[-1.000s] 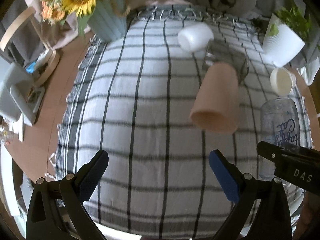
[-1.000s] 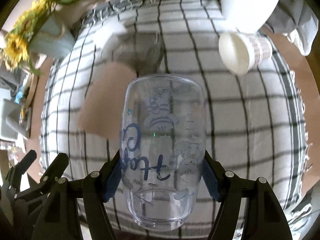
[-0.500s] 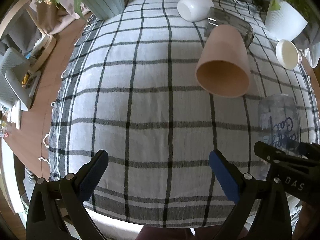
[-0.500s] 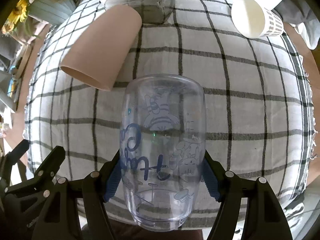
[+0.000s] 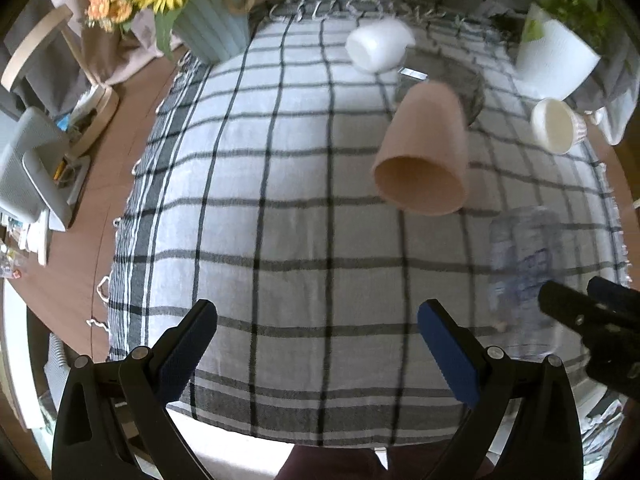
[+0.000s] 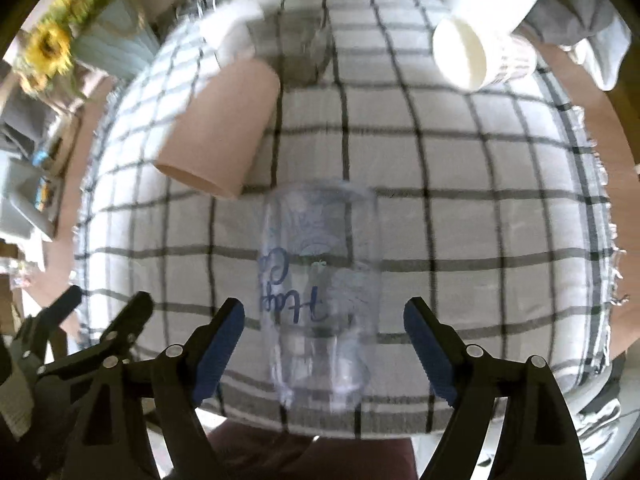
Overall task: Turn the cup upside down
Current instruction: 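Lift the clear cup off the cloth with the right tool, then close the left tool on the clear cup while the right tool opens and releases it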
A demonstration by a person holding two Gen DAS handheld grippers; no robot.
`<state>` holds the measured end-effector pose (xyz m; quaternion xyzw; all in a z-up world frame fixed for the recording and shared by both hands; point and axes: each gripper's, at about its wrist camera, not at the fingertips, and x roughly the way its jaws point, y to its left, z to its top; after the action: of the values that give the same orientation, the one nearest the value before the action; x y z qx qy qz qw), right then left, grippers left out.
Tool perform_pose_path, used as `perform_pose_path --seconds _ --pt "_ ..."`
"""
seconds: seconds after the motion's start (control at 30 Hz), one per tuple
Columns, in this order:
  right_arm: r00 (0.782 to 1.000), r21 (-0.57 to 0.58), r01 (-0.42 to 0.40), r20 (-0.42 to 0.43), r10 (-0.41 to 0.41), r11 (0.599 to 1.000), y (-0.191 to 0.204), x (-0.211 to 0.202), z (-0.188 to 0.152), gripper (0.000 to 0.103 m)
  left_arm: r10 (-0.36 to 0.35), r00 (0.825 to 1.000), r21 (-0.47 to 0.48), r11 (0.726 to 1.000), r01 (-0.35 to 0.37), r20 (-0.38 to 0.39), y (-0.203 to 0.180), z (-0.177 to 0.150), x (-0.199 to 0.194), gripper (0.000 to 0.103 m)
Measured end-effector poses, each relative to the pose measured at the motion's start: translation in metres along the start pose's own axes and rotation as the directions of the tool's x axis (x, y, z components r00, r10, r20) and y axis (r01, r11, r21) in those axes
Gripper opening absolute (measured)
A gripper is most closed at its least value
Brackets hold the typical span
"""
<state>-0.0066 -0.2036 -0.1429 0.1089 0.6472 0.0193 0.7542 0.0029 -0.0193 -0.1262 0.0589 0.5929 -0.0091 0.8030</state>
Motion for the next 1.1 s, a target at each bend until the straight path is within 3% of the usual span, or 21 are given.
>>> perform_pose_path --seconds 0.33,0.7,0.9,1.1 --pt "0.986 0.079 0.013 0.163 -0.026 0.997 -0.04 -0.069 -0.005 0.082 -0.101 0.995 0.049 0.994 0.1 0.024 -0.049 0.016 -0.025 0.102" --pt "0.987 0.225 -0.015 0.158 -0.021 0.974 -0.112 -0.069 -0.003 0.082 -0.197 0.975 0.077 0.976 0.205 -0.105 -0.112 0.04 -0.001 0.102" --pt "0.987 0.269 -0.014 0.156 -0.029 0.963 -0.138 -0.063 0.007 0.083 -0.201 0.964 0.069 0.974 0.216 -0.173 -0.133 0.053 0.022 0.101" --pt "0.991 0.3 -0.025 0.131 -0.016 0.954 -0.154 -0.05 0.015 0.082 -0.174 0.958 0.065 0.979 0.193 -0.227 -0.145 0.058 0.046 0.09"
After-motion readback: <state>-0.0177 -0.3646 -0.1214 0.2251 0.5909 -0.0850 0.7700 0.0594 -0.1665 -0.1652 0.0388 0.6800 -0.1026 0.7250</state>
